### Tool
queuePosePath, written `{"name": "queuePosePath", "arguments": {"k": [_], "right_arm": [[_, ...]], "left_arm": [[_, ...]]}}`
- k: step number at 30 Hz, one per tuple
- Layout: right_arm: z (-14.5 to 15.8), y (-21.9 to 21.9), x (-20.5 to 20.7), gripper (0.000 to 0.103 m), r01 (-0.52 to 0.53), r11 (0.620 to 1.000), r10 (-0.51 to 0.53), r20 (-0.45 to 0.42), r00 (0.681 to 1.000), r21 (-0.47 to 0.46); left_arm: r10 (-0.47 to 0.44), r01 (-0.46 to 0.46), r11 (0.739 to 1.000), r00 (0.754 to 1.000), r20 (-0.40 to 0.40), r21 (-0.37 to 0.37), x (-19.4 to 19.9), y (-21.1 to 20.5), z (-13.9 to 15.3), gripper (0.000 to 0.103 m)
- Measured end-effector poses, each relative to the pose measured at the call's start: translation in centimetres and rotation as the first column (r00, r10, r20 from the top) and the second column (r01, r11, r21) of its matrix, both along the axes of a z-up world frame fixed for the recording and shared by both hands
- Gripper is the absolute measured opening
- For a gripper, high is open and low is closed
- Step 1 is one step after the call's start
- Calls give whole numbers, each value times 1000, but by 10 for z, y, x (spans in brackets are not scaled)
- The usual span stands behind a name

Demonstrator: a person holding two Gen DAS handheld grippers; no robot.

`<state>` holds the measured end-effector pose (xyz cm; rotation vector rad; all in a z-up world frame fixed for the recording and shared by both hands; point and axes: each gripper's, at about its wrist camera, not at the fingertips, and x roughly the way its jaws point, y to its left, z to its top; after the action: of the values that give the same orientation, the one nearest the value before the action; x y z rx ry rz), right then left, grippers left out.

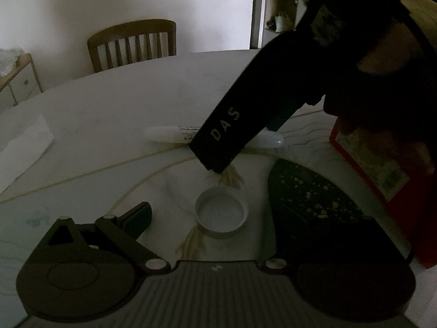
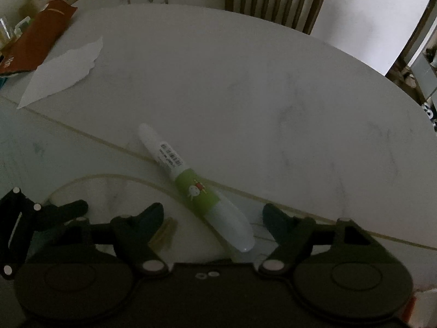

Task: Organize objects
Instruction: 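Grasp the white-green tube with the right tool while the left tool grasps the white cap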

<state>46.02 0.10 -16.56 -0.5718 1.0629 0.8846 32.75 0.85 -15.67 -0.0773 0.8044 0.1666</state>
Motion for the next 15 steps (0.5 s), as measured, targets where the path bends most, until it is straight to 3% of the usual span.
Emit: {"name": "queuePosePath", "arguments": {"k": [2,5,10,12,15], "right_arm": [[1,-2,-1,71,-7,1000,7,5,1000,10],[0,2,-5,60,-29,999,28,15,999,20],[4,4,-13,41,-64,998,64,28,998,25],[5,5,-18,30,-81,996,81,36,996,23],[6,6,-24,25,-95,995,94,46,995,14]], "left_arm": [[7,-7,1000,1000,5,-8,0,0,0,100],[17,-17,1000,1000,13,-13,-1,2,2,91],[27,-28,1000,999,16,10,-2,3,8,59],[35,-35,999,999,15,14,-3,6,10,50],[36,-36,999,999,16,12,-5,8,12,38]]}}
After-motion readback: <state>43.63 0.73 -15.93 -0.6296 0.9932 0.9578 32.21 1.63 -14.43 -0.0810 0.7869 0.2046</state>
